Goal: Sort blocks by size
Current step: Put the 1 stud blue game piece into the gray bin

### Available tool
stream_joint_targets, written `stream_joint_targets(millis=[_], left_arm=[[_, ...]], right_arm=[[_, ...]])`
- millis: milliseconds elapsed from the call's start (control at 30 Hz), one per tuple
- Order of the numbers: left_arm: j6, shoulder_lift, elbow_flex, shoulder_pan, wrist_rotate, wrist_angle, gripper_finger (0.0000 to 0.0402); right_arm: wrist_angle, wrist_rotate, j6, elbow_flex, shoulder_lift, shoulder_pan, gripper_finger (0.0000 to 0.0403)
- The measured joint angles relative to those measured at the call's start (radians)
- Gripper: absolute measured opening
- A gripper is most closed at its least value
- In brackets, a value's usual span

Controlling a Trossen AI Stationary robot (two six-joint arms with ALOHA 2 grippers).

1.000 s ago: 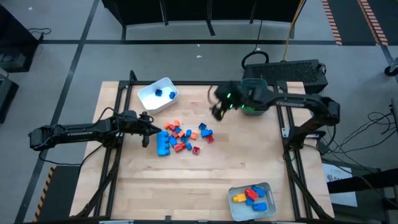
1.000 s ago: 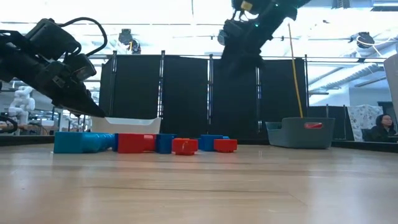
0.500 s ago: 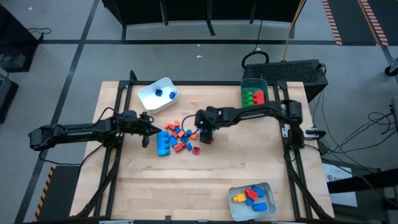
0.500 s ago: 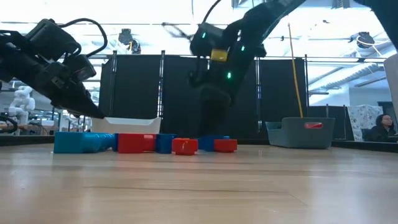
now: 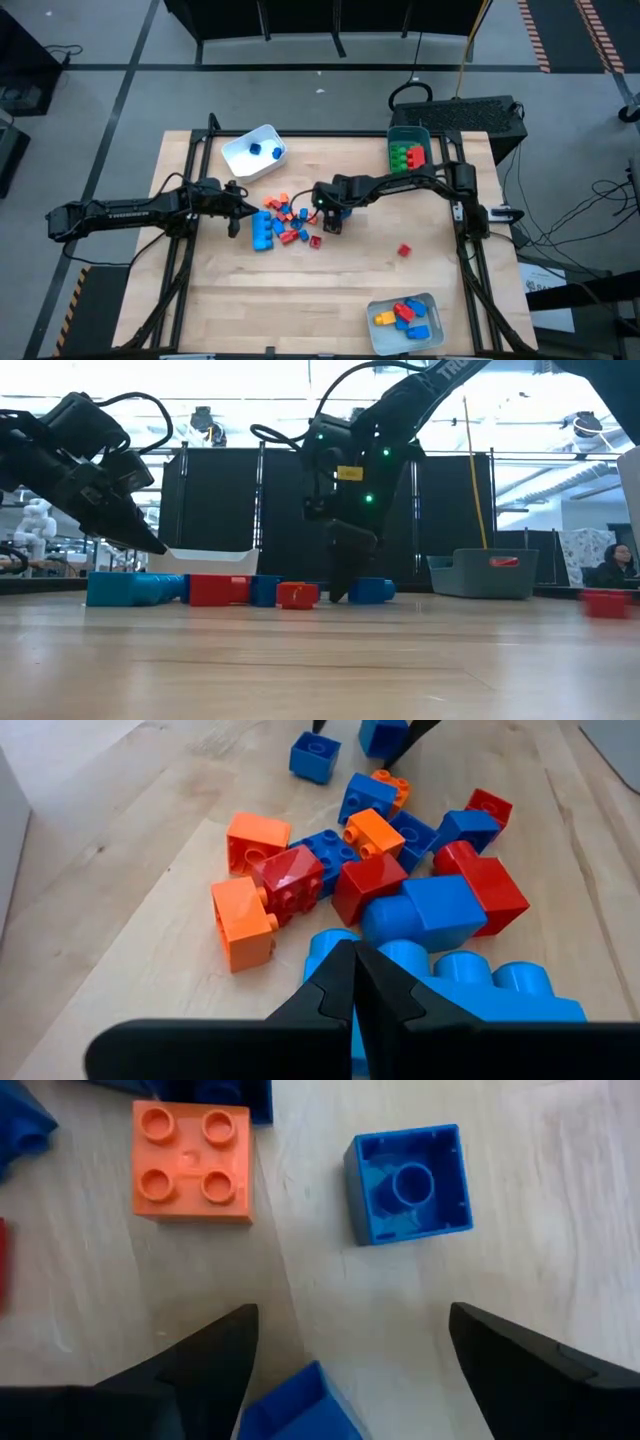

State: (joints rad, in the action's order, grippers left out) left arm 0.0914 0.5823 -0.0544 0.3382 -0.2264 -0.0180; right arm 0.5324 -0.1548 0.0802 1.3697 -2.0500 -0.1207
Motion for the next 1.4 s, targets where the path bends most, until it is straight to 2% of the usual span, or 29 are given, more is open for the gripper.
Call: stream_joint_targets(millis=[233,700,833,1033,1133,1167,1233,1400], left_arm=[[0.004,0.0,0.0,0.0,0.0,-0.001,0.0011],[0.0,0.0,0.0,0.0,0.0,0.0,0.0011],[0.001,0.0,0.0,0.0,0.0,0.0,0.0011],[0.005,0.0,0.0,0.0,0.0,0.0,0.0011],[0.005,0.0,0.0,0.0,0.0,0.001,0.0011],[0.005,0.0,0.0,0.0,0.0,0.0,0.0011],[0.006,0.0,0.0,0.0,0.0,0.0,0.0011],[0.006,0.0,0.0,0.0,0.0,0.0,0.0011]], right_arm=[[0.086,0.035,0.083,0.0,0.004,0.002,0.0313],[0.222,0.055,0.144,0.001,0.006,0.018,0.0303],[0.222,0.063,0.144,0.0,0.005,0.018,0.0252],[0.22,0.073,0.142,0.0,0.004,0.024,0.01],[0.225,0.068,0.14,0.0,0.004,0.027,0.0056],[0.227,0.072,0.138,-0.001,0.004,0.029,0.0025],[0.227,0.071,0.139,-0.001,0.004,0.032,0.0007],[0.246,0.074,0.147,0.027,0.0,0.032,0.0015]])
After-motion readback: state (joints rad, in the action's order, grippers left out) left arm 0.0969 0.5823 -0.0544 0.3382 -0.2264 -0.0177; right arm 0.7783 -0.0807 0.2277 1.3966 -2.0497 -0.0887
